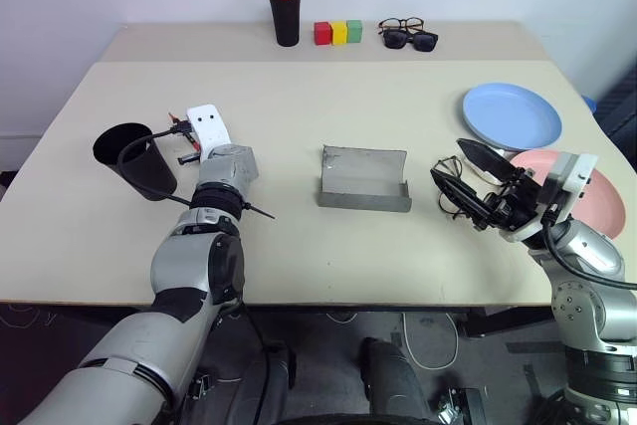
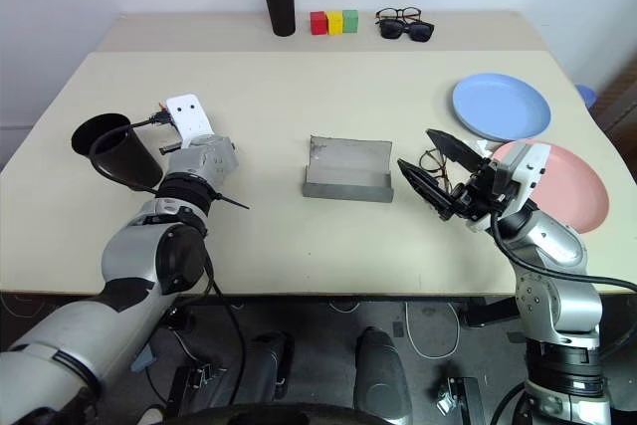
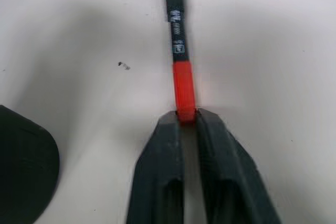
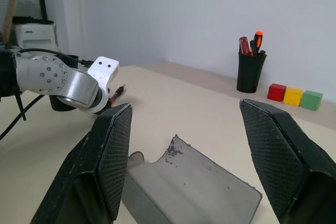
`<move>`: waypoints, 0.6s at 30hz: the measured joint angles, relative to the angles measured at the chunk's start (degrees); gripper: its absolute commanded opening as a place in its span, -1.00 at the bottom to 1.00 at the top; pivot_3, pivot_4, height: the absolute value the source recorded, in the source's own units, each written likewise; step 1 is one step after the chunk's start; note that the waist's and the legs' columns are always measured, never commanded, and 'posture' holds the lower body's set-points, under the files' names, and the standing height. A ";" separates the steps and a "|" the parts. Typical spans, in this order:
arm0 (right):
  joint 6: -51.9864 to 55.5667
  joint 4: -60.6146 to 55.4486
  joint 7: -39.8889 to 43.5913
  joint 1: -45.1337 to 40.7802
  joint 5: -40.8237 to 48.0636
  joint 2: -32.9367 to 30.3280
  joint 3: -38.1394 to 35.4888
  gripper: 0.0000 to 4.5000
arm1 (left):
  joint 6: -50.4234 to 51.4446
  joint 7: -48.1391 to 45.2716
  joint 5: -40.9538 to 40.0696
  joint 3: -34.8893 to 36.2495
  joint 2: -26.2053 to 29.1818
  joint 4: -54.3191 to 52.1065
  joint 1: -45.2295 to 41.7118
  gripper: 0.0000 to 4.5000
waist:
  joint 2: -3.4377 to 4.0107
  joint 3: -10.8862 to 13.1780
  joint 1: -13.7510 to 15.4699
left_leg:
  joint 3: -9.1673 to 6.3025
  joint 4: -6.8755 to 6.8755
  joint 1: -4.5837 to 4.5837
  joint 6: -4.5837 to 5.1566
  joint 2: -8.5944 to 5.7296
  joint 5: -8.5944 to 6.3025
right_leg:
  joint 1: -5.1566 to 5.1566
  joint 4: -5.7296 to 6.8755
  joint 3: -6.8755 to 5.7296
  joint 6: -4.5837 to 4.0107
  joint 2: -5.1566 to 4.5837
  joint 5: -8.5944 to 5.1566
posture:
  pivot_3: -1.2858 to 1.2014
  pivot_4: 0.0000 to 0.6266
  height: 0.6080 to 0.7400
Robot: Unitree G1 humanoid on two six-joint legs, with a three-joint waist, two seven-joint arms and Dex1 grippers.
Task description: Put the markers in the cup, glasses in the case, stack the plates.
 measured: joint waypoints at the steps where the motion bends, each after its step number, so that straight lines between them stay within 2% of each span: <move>1: -0.11 0.10 0.13 0.00 0.00 0.00 0.00 0.48 | 0.62 -0.01 0.05 -0.42 -0.20 -1.29 0.67 -0.87 | 0.00 0.00 0.00 | 0.00 0.00 0.00 0.00 0.00 0.00 | 0.00 -0.01 0.00 0.00 0.00 0.00 | 0.03 -0.52 1.00; 12: -1.50 1.29 0.69 0.00 -0.05 0.03 0.01 0.48 | 6.76 -1.04 0.81 -1.89 -1.63 -10.44 4.42 -0.87 | 0.00 0.00 0.10 | 0.00 -0.01 -0.01 0.00 0.00 0.00 | 0.00 -0.01 0.00 0.00 0.00 0.00 | 0.03 -0.52 1.00; 18: -2.06 1.28 0.65 1.83 -0.04 0.04 -0.39 0.48 | 18.15 -8.50 2.29 -8.16 -2.48 -28.02 12.76 -0.87 | 0.01 0.00 0.00 | 0.00 -0.02 -0.02 0.00 0.00 0.00 | -0.01 0.01 0.01 -0.01 0.00 0.00 | 0.03 -0.52 1.00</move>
